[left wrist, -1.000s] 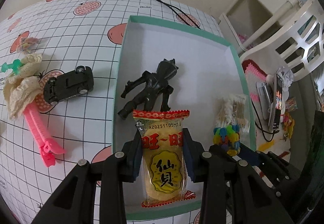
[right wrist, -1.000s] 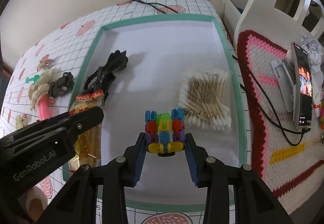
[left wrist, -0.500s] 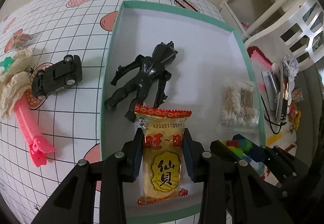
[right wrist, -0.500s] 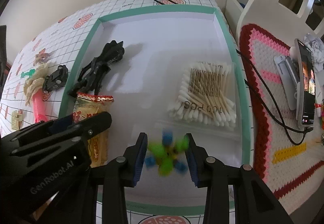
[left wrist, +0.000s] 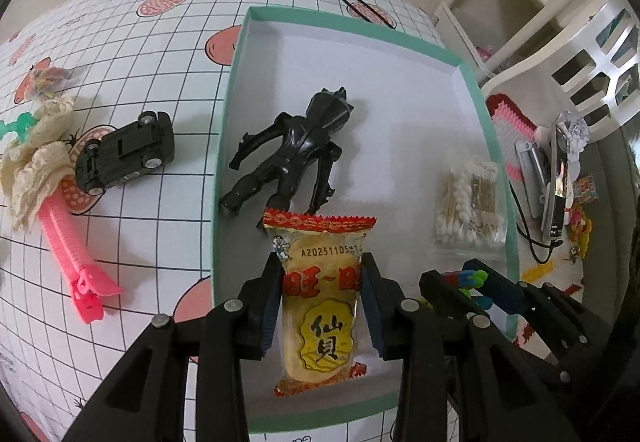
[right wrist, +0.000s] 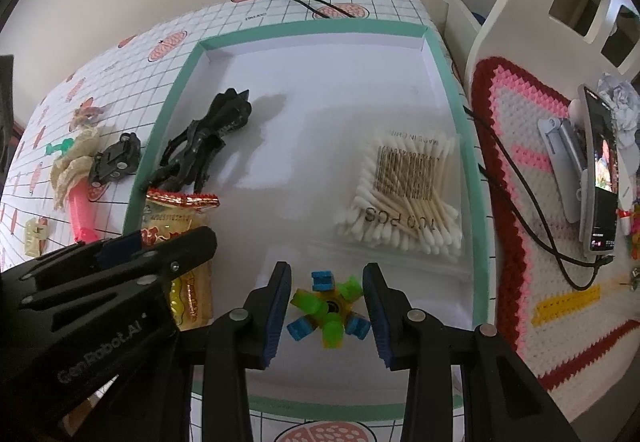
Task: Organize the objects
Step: 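Release the block toy with right gripper while left releases cracker packet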
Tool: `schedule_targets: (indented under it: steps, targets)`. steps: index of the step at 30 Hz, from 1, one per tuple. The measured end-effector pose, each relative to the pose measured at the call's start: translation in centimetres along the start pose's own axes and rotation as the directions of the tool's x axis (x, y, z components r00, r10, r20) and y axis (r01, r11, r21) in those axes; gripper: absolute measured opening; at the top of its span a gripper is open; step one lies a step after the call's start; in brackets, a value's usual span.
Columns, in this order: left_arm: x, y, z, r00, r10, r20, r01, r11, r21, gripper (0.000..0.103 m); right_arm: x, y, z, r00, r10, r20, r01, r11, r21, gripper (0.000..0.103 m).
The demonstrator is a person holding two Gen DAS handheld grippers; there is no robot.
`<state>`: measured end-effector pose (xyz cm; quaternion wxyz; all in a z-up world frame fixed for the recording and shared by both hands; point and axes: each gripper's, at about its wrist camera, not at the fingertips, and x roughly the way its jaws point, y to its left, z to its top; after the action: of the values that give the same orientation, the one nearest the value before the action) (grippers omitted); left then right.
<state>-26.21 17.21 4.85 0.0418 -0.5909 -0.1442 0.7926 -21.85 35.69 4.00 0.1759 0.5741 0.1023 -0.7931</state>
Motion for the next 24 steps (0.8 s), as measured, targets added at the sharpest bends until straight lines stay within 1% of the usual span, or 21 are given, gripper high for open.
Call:
schedule_targets:
  steps: [2, 3, 4, 6, 12, 15, 18, 20, 22, 23, 24]
  targets:
    - [-0.3, -0.2, 0.1, 1.0, -0.006, 0.006, 0.006, 1.0, 0.006, 0.041, -0.3, 0.0, 0.0, 1.0, -0.001, 0.006, 0.001, 1.0, 0.004, 0.041]
    - [-0.4, -0.2, 0.1, 1.0, -0.01, 0.007, 0.01, 1.0, 0.009, 0.046, -0.3, -0.1, 0.1, 1.0, -0.002, 0.008, 0.002, 1.0, 0.005, 0.043]
    - [-0.5, -0.3, 0.1, 1.0, -0.012, 0.01, 0.012, 1.0, 0.012, 0.048, -0.4, -0.1, 0.1, 1.0, -0.004, 0.009, 0.004, 1.0, 0.006, 0.048]
    - [-0.7, -0.4, 0.2, 1.0, -0.011, 0.013, 0.01, 1.0, 0.014, 0.049, -0.6, -0.1, 0.0, 1.0, -0.012, 0.011, 0.012, 1.0, 0.006, 0.05]
    - [-1.8, -0.3, 0.3, 0.999, -0.009, 0.033, 0.008, 1.0, 0.017, 0.049, -1.5, -0.3, 0.3, 1.0, -0.006, 0.03, 0.006, 1.0, 0.007, 0.05]
    - [-2.6, 0.2, 0.5, 0.999, 0.012, 0.052, -0.013, 1.0, 0.017, 0.049, -1.9, -0.2, 0.4, 0.999, -0.005, 0.04, 0.005, 1.0, 0.003, 0.05]
    - [-3.4, 0.9, 0.6, 0.996, 0.033, 0.077, -0.034, 0.999, 0.001, 0.05, -2.3, 0.1, 0.7, 0.998, -0.002, 0.069, 0.002, 1.0, 0.004, 0.05]
    - [-3.9, 1.6, 0.7, 0.994, 0.053, 0.095, -0.052, 0.999, -0.013, 0.05, -2.6, -0.1, 1.0, 0.996, 0.007, 0.086, -0.008, 1.0, 0.015, 0.05]
    - [-4.2, 2.3, 0.7, 0.991, 0.082, 0.103, -0.08, 0.997, -0.024, 0.051, -2.5, 0.0, 1.1, 0.996, 0.007, 0.085, -0.009, 1.0, 0.022, 0.05]
    - [-4.2, 2.5, 0.7, 0.99, 0.097, 0.104, -0.095, 0.995, -0.03, 0.053, -2.4, 0.0, 1.0, 0.997, 0.005, 0.083, -0.006, 1.0, 0.023, 0.05]
    - [-4.4, 2.7, 0.6, 0.989, 0.109, 0.103, -0.106, 0.994, -0.033, 0.057, -2.4, 0.0, 1.0, 0.997, 0.003, 0.082, -0.005, 1.0, 0.023, 0.05]
